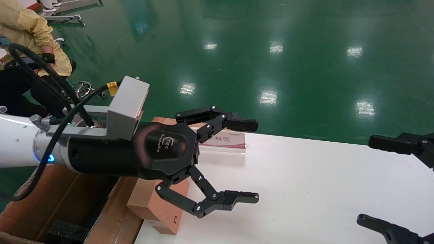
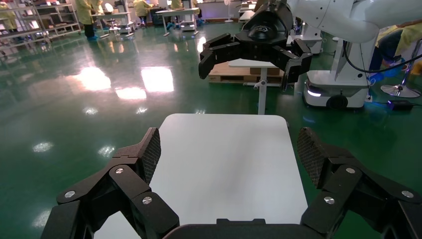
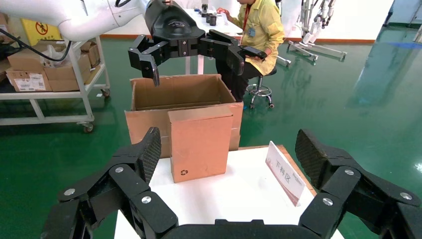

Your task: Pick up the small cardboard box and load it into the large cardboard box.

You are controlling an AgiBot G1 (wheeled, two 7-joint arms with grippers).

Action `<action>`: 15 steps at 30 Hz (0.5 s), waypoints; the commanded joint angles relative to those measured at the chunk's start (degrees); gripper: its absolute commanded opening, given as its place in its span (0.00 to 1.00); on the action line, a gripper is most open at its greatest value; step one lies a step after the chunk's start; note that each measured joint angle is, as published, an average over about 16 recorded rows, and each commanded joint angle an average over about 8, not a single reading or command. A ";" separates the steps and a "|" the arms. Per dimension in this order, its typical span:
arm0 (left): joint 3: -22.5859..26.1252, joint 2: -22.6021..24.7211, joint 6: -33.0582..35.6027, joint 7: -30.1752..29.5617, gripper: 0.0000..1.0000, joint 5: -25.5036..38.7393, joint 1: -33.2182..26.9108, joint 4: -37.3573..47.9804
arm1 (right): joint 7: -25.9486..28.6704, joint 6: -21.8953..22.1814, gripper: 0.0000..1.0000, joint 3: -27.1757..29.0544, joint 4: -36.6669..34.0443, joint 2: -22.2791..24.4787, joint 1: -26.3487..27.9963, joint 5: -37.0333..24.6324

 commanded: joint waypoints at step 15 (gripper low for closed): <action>0.10 -0.15 -0.25 -0.24 1.00 0.30 0.05 0.07 | 0.00 0.00 1.00 0.00 0.00 0.00 0.00 0.00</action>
